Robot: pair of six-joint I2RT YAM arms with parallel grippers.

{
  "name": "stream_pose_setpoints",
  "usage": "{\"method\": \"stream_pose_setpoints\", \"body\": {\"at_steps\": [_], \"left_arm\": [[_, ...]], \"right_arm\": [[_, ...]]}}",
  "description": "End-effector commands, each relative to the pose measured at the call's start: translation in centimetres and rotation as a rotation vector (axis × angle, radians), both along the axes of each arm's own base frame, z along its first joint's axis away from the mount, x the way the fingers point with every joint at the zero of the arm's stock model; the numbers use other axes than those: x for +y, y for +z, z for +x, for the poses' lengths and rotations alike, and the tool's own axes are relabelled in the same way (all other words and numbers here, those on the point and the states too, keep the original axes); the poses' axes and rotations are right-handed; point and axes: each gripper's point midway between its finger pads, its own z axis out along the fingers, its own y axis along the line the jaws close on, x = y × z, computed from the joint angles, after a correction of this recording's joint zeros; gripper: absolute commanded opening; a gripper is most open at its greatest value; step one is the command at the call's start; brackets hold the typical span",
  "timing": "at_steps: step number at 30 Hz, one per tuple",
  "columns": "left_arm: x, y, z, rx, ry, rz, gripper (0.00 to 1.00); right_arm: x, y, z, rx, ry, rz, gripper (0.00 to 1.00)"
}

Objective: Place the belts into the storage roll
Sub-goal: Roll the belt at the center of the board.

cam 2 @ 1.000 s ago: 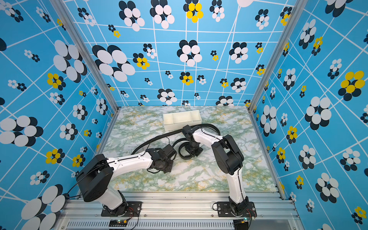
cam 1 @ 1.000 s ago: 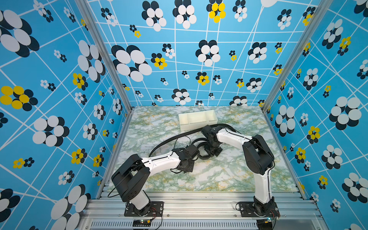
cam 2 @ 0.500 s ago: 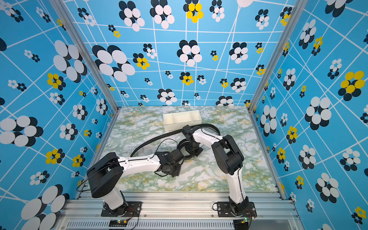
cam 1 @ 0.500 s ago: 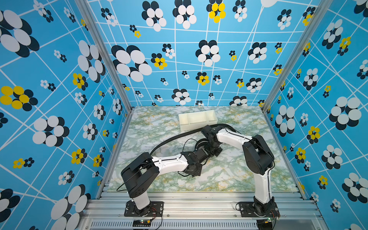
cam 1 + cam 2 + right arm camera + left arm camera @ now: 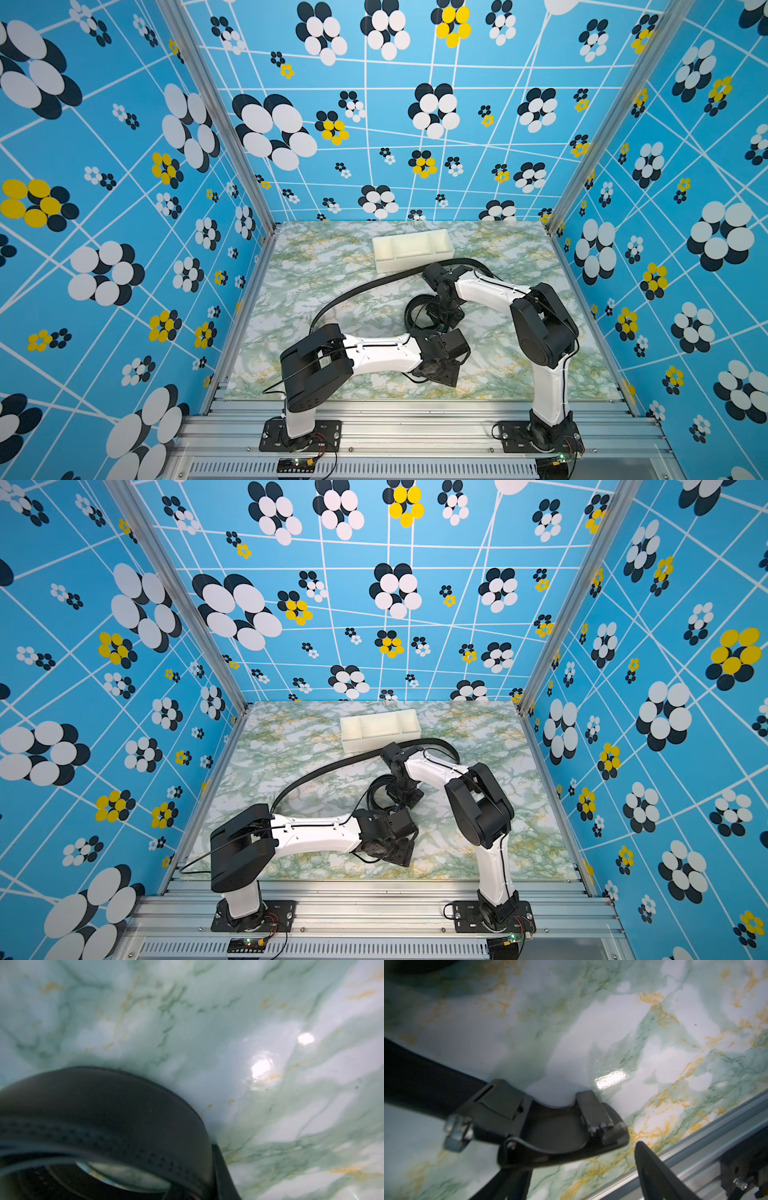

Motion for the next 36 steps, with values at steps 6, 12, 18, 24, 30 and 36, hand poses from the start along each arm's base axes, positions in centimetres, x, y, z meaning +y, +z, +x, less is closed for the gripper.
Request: {"method": "stream_pose_setpoints", "body": {"at_steps": [6,12,18,24,30,36], "left_arm": [[6.8,10.7,2.4,-0.121,0.061,0.007,0.82],[16.3,11.3,8.9,-0.138,0.259,-0.003,0.81],[14.4,9.1,16.3,-0.163,0.08,0.05,0.81],[10.9,6.6,20.3,-0.162,-0.064,0.039,0.82],[8.9,3.7,22.5,-0.123,-0.117,0.04,0.82],[7.7,1.6,23.1,-0.092,-0.158,0.054,0.81]], "right_arm": [[-0.2,-2.4,-4.3,0.144,0.093,0.001,0.0],[-0.8,-2.8,-4.8,0.137,0.046,-0.014,0.0],[-0.4,-2.6,-4.3,0.144,0.045,-0.018,0.0],[0.3,-2.5,-3.7,0.147,0.038,-0.008,0.0],[0.6,-2.2,-3.1,0.137,0.032,-0.002,0.0],[0.8,-2.2,-2.9,0.138,0.02,-0.001,0.0]]}}
